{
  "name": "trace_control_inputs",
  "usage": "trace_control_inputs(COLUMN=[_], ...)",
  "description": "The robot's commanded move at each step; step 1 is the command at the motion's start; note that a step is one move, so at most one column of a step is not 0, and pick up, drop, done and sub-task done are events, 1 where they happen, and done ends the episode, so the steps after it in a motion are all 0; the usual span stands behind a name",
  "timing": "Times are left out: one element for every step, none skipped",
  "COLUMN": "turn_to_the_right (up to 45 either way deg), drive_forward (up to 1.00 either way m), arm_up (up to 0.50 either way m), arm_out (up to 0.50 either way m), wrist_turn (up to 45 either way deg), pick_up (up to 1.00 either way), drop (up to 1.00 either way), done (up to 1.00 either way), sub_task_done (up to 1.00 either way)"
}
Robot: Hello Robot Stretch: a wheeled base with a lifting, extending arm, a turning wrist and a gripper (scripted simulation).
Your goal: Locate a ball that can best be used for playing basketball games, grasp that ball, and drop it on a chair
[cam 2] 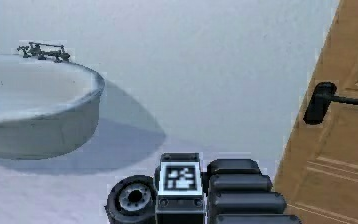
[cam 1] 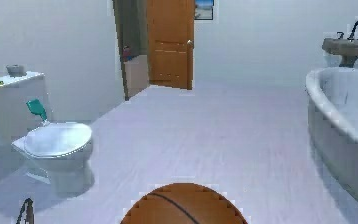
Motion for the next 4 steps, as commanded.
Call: trace_control_inputs(turn_to_the_right=[0.0, -3.0, 0.0, 0.0], drive_forward=[1.0, 0.0, 0.65, 1.0], arm_up=[0.0, 0.0, 0.0, 0.0], arm_out=[0.0, 0.0, 0.0, 0.0], wrist_turn=[0.0, 0.0, 0.0, 0.0], pick_up=[0.0, 0.0, 0.0, 0.0], drop=[0.0, 0.0, 0.0, 0.0], done=[0.0, 0.0, 0.0, 0.0], sub_task_done=[0.0, 0.0, 0.0, 0.0])
